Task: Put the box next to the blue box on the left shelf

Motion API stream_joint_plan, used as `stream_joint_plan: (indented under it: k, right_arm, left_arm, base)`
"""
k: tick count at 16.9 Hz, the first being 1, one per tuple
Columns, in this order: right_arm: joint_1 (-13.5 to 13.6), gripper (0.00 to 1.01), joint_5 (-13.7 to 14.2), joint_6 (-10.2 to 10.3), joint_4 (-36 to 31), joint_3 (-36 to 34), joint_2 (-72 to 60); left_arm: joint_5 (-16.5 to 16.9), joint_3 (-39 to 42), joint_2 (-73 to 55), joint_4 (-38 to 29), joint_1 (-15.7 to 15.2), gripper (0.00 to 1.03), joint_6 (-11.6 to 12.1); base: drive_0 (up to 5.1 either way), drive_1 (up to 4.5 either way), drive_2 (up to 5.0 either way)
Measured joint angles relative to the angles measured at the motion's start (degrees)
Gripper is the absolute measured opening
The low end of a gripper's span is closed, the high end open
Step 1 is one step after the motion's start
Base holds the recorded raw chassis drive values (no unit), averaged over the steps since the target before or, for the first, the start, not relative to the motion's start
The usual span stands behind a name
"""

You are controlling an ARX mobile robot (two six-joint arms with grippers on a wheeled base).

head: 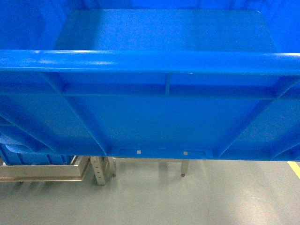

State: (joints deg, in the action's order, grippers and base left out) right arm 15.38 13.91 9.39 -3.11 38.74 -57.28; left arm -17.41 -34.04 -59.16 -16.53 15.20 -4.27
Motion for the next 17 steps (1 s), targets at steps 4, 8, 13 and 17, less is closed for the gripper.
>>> stream_joint_plan:
  k: [4,8,13,17]
  right_arm:
    - [0.0,0.09,0.0,0.0,-0.04,0.0,0.0]
    - [0.0,0.09,-0.02,-0.02,0.02,0.0,0.0]
    - [0.0,0.09,0.0,-0.02,0.09,0.0,0.07]
    - [0.0,0.09,0.0,-0.02,-0.02,0.0,0.02]
  left_arm:
    - [0.0,0.0,0.04,-0.07,-0.04,0.1,0.0]
    - [0.0,0.0,0.04,0.07,-0.04,0.1,0.02]
    - [0.0,0.0,0.07,0.28,-0.04,0.1,0.04]
    - [0.0,0.0,0.07,-0.04,-0.04,0.1,0.04]
  base:
    - [-4.8,1.05,3.6]
    - [-4.9,1.76,3.1]
    - [-4.9,2.46,2.5]
    - [-5.0,2.43,2.4]
